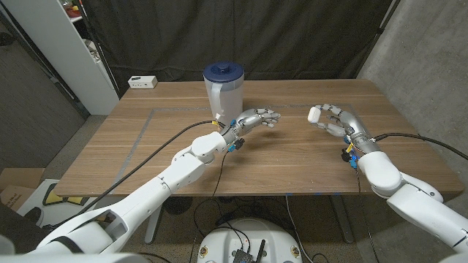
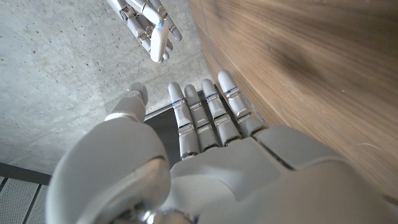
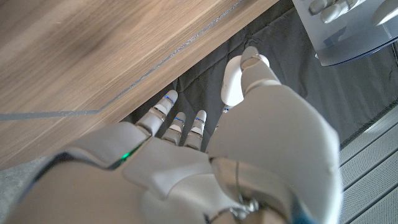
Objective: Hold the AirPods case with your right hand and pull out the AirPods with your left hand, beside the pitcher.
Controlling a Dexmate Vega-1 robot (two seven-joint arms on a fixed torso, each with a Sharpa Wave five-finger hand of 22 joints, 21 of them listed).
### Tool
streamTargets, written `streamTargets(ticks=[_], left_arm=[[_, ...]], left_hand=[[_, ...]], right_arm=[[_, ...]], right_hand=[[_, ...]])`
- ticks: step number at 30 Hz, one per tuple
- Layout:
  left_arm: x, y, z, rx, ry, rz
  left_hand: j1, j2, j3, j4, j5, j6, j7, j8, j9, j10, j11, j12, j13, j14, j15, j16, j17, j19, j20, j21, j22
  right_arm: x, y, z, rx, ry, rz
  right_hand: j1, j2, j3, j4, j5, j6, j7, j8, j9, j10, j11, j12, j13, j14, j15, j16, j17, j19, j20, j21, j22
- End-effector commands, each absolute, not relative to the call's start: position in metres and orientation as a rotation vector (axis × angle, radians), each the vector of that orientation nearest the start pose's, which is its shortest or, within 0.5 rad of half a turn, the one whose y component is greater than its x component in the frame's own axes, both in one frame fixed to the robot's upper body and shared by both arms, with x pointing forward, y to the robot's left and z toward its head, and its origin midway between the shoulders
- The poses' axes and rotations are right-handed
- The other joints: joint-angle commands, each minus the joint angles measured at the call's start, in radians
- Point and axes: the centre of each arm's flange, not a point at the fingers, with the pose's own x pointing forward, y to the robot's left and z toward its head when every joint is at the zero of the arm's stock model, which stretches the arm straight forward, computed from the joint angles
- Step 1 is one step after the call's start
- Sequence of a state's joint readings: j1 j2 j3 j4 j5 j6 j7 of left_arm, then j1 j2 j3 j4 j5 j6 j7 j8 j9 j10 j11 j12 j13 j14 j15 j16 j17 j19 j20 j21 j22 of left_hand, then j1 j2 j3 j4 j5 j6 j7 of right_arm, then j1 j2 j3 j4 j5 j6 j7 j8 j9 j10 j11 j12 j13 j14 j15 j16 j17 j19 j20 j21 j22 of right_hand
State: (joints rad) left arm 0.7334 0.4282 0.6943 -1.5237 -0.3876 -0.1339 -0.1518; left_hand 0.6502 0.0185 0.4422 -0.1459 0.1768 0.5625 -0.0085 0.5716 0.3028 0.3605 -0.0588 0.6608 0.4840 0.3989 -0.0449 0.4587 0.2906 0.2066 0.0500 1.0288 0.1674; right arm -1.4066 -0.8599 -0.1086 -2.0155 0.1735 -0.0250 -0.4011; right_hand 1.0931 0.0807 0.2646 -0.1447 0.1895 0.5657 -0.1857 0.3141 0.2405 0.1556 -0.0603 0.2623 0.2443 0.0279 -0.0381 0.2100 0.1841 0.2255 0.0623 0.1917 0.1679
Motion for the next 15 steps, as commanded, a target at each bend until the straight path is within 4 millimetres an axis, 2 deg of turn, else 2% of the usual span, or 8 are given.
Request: streamTargets(ticks=[1,6,7,9,15], left_arm=[[0.604,0.020,-0.001,0.329,-0.619,-0.775],[0.605,0.008,0.005,0.328,-0.623,-0.788],[0.605,0.005,0.005,0.323,-0.624,-0.791],[0.605,0.001,0.006,0.322,-0.625,-0.794],[0.598,-0.008,0.012,0.324,-0.629,-0.772]], left_hand=[[-0.002,0.000,0.014,-0.001,-0.002,-0.031,0.009,-0.026,-0.010,-0.041,0.018,-0.048,-0.025,-0.052,-0.008,-0.038,-0.032,-0.052,0.010,-0.049,0.000],[0.004,-0.006,0.017,-0.005,-0.003,-0.051,0.017,-0.047,-0.019,-0.075,0.027,-0.084,-0.045,-0.107,0.014,-0.072,-0.055,-0.093,0.022,-0.091,-0.001],[0.004,-0.006,0.017,-0.004,-0.004,-0.061,0.021,-0.055,-0.022,-0.086,0.034,-0.095,-0.051,-0.116,0.019,-0.077,-0.060,-0.102,0.037,-0.103,-0.001],[0.001,-0.001,0.017,0.000,-0.004,-0.069,0.026,-0.062,-0.025,-0.097,0.043,-0.105,-0.056,-0.127,0.029,-0.083,-0.063,-0.108,0.050,-0.113,-0.001],[-0.003,-0.013,0.010,-0.001,-0.004,-0.065,0.036,-0.066,-0.029,-0.093,0.051,-0.112,-0.063,-0.119,0.035,-0.084,-0.070,-0.107,0.054,-0.125,-0.001]], right_arm=[[0.500,-0.330,-0.056,-0.585,-0.626,-0.132],[0.503,-0.327,-0.055,-0.603,-0.635,-0.139],[0.503,-0.326,-0.054,-0.612,-0.636,-0.145],[0.503,-0.325,-0.054,-0.630,-0.632,-0.156],[0.500,-0.321,-0.053,-0.687,-0.627,-0.194]], right_hand=[[-0.005,0.003,-0.003,0.003,0.005,0.015,0.043,-0.002,0.076,0.011,-0.001,-0.003,0.005,0.012,-0.063,-0.002,0.001,0.005,0.002,-0.003,0.001],[-0.004,0.002,-0.006,0.002,0.005,-0.019,0.046,-0.019,0.076,-0.022,0.009,-0.019,0.006,0.027,-0.058,0.002,0.001,0.018,0.005,0.001,0.000],[-0.004,0.002,-0.006,0.002,0.005,-0.019,0.046,-0.019,0.077,-0.023,0.008,-0.019,0.006,0.030,-0.059,0.002,0.001,0.019,0.004,0.001,0.000],[-0.003,0.002,-0.006,0.001,0.005,-0.019,0.045,-0.019,0.077,-0.022,0.009,-0.020,0.006,0.034,-0.058,0.003,0.001,0.020,0.003,0.001,0.000],[-0.001,0.001,-0.007,-0.001,0.006,-0.010,0.050,-0.017,0.078,-0.007,0.007,-0.014,0.008,0.046,-0.058,0.006,0.001,0.027,0.003,0.002,0.000]])
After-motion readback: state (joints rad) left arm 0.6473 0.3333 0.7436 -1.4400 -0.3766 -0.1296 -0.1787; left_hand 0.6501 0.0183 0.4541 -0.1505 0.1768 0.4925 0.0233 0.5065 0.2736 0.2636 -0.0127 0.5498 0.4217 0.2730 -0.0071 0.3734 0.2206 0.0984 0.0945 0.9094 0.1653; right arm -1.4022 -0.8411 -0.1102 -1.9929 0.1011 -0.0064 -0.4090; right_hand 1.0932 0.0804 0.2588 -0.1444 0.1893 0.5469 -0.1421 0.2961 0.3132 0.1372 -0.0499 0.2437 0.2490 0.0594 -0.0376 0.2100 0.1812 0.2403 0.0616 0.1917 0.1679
